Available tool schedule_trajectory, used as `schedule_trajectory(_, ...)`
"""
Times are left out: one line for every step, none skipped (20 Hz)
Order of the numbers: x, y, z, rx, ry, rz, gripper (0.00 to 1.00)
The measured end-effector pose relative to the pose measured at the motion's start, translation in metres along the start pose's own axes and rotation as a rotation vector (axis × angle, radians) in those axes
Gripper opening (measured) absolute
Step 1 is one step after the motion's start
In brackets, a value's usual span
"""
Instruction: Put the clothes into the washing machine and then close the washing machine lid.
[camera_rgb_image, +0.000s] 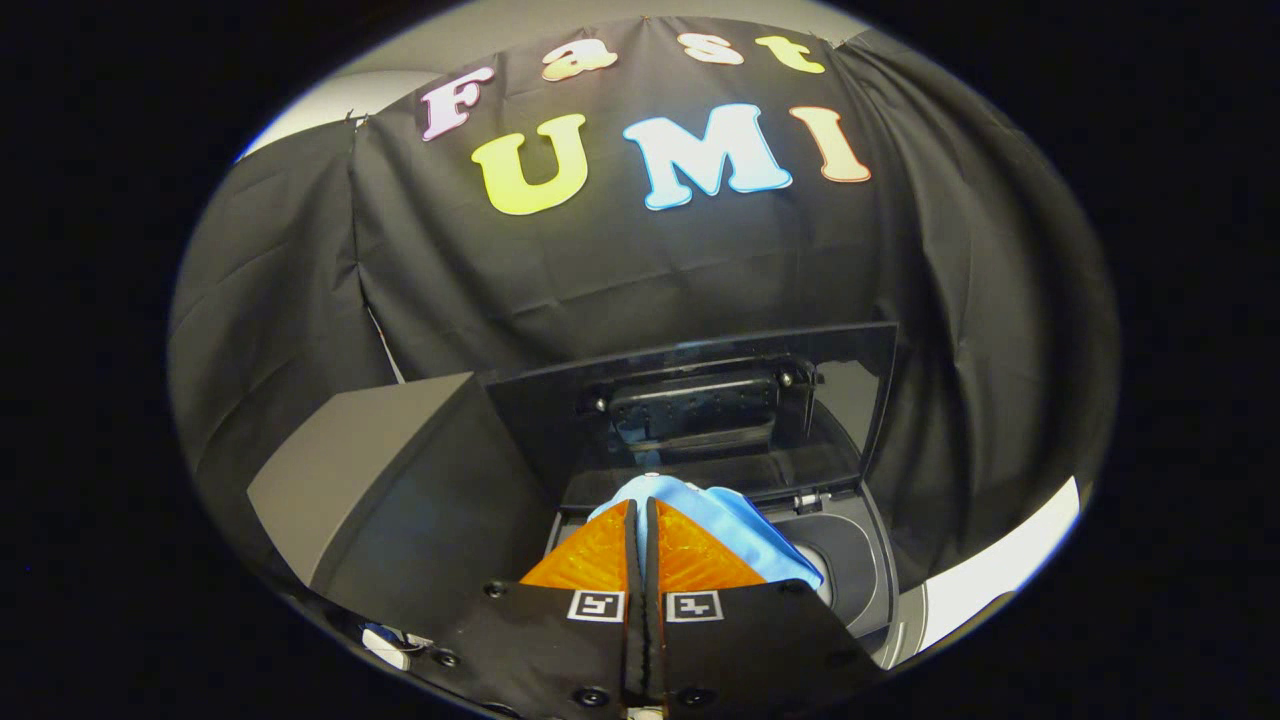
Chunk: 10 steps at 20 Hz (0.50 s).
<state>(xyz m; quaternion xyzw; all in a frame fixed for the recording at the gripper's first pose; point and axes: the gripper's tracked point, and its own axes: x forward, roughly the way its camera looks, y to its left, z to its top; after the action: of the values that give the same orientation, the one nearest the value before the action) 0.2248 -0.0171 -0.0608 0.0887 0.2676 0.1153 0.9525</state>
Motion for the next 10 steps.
schedule_trajectory(0.003, -0.004, -0.006, -0.007, 0.008, -0.009, 0.01)
schedule_trajectory(0.007, -0.007, -0.011, -0.013, 0.018, -0.018, 0.01)
schedule_trajectory(0.012, -0.011, -0.017, -0.018, 0.029, -0.025, 0.01)
schedule_trajectory(0.016, -0.014, -0.021, -0.018, 0.038, -0.031, 0.01)
schedule_trajectory(0.020, -0.016, -0.027, -0.019, 0.048, -0.038, 0.01)
schedule_trajectory(0.024, -0.020, -0.032, -0.021, 0.058, -0.045, 0.01)
schedule_trajectory(0.027, -0.023, -0.037, -0.021, 0.069, -0.051, 0.01)
schedule_trajectory(0.030, -0.026, -0.043, -0.020, 0.080, -0.056, 0.01)
schedule_trajectory(0.033, -0.027, -0.048, -0.019, 0.090, -0.061, 0.01)
schedule_trajectory(0.036, -0.029, -0.052, -0.019, 0.100, -0.065, 0.01)
